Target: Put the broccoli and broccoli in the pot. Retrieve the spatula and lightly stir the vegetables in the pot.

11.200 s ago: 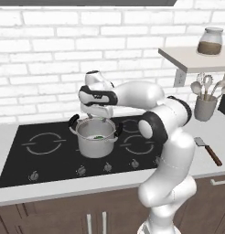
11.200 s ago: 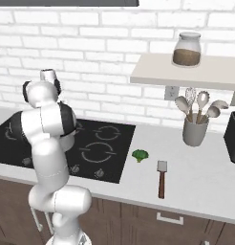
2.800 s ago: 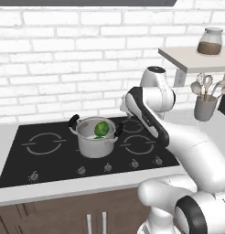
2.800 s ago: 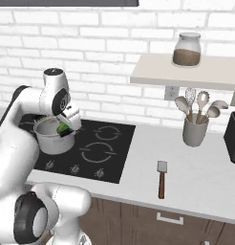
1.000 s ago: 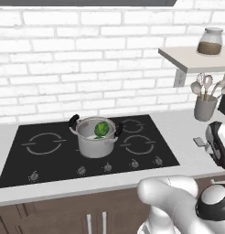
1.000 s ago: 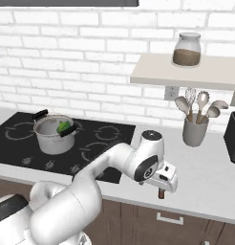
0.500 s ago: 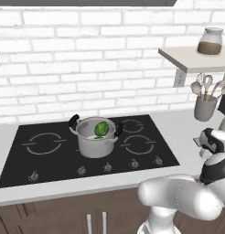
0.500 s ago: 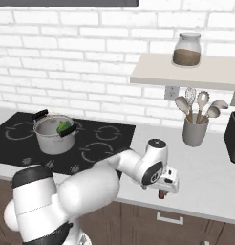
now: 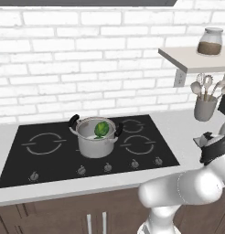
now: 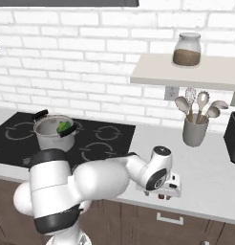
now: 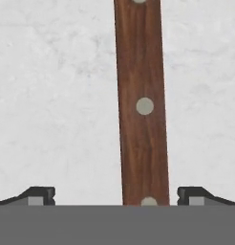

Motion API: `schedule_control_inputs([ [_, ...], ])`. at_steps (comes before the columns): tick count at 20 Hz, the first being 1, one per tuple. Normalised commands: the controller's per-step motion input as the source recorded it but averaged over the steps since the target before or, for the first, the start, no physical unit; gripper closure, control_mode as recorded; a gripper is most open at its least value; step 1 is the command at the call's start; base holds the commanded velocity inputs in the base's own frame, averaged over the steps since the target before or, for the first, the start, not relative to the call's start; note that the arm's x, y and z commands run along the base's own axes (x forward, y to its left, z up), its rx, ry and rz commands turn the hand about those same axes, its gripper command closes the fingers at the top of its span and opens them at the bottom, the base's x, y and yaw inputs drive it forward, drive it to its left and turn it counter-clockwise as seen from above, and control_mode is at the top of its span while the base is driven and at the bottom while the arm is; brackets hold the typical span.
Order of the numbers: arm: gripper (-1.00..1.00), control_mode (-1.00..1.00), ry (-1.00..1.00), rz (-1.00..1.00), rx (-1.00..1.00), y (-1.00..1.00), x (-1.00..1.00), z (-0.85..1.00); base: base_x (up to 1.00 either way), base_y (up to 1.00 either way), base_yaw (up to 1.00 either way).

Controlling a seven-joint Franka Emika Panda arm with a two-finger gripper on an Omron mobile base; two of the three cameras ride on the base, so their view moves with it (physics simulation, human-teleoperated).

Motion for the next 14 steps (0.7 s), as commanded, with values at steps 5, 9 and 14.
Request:
schedule_control_inputs([
  [5, -1.0, -1.0, 0.0, 0.03, 0.0, -0.16, 0.21, -0.31, 0.0, 0.0, 0.0],
  [9, -1.0, -1.0, 0.0, 0.04, 0.0, -0.05, 0.0, -0.46, 0.0, 0.0, 0.0],
  [14, 1.0, -1.0, 0.0, 0.02, -0.07, 0.13, 0.0, -0.67, 0.0, 0.0, 0.0],
])
